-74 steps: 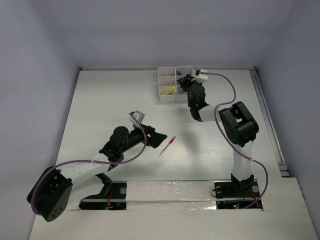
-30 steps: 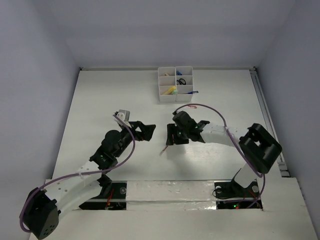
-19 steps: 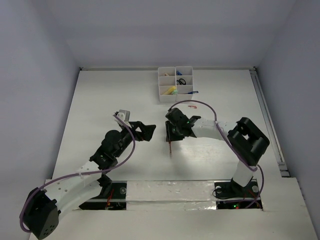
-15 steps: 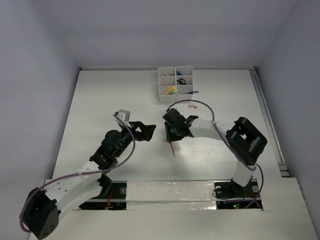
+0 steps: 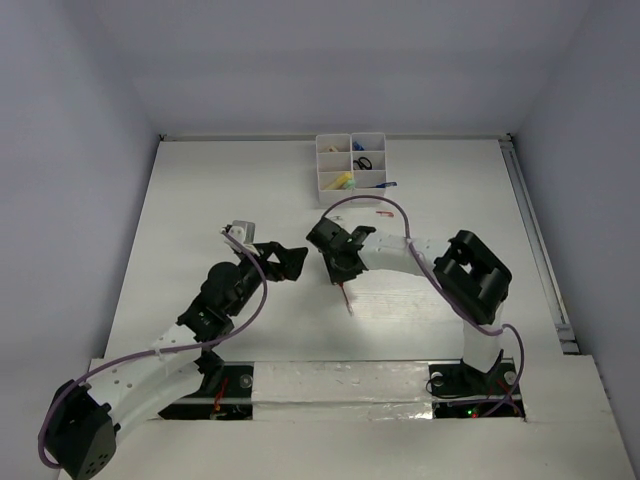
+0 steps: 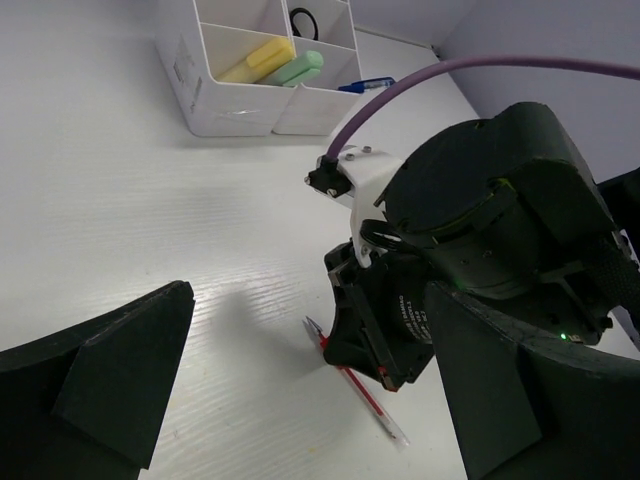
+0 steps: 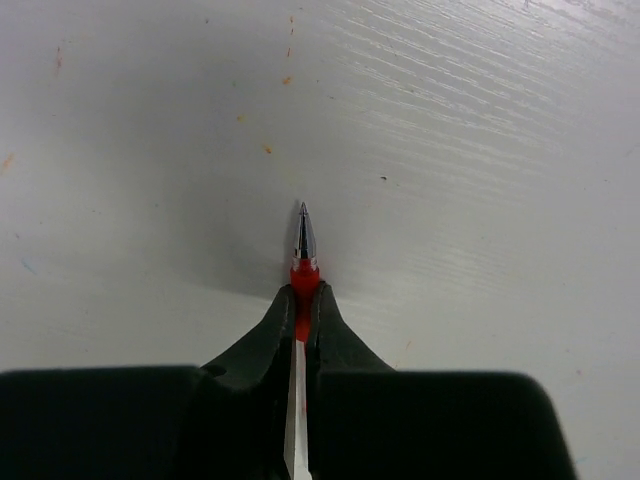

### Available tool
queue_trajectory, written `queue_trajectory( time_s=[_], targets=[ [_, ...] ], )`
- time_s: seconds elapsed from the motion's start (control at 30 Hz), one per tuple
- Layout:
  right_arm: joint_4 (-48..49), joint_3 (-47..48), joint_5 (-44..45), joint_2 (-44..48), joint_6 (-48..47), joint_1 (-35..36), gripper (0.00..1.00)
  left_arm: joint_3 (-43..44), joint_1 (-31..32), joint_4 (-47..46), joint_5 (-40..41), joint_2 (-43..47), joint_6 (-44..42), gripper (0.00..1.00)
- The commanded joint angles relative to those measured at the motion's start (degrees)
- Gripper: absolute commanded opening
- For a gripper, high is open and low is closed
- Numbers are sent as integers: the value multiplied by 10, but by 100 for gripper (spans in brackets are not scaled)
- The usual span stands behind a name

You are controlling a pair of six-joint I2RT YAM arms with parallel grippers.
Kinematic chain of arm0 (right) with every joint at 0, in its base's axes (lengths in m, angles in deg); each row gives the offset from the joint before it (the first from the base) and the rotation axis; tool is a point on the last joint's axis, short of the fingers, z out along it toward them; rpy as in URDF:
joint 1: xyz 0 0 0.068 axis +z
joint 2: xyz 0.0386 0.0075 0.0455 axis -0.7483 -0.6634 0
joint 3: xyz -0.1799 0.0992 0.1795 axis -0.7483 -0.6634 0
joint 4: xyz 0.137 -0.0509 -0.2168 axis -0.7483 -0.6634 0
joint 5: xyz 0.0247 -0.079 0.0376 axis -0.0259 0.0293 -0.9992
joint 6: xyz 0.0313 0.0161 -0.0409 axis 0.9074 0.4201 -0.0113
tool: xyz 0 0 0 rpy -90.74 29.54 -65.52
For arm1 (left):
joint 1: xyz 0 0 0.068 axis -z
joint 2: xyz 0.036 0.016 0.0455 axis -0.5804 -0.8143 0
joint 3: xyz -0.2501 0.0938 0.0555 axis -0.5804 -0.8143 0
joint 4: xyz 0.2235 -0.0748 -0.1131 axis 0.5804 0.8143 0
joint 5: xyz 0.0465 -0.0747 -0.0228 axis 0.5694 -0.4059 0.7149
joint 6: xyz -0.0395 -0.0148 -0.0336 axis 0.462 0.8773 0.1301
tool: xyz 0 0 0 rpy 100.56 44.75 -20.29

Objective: Sort the stationery into containers
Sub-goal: Move the scissors to the center of the board, then pick up the pen from the center of the board.

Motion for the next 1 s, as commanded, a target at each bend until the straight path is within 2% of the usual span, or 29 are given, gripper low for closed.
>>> queue_trajectory(
  time_s=[0.0,0.07,0.17,0.2,0.33,0.4,0.47,0.57,0.7,0.73,0.97],
  targets=[
    [-52,-11,51,-40,-12,2,0,-2,3,-10,30,3,9,99],
    [-37,-17,67,-17,-9,2,0,-3,3,-9,36,3,13,99],
    [38,-52,57,75,-9,-17,0,-8,3,-16,32,3,16,99],
    [94,-65,55,130,-12,-28,0,-11,3,-34,10,2,16,99],
    [272,-134,29,248,-22,-36,0,-14,3,-88,-80,-37,14,99],
    [380,-170,18,275,-17,-36,0,-10,3,-120,-135,-57,16,99],
    [436,-189,16,295,-14,-36,0,-11,3,-145,-177,-85,23,99],
    [545,-222,3,305,0,-36,0,-14,3,-208,-248,-113,41,91],
    [592,-237,-28,299,13,-36,0,-10,3,-230,-273,-137,52,84],
    [596,-236,-33,298,16,-36,0,-10,3,-232,-275,-142,53,79],
    [635,-259,-81,303,34,-36,0,-6,-2,-231,-267,-160,58,63]
  ],
)
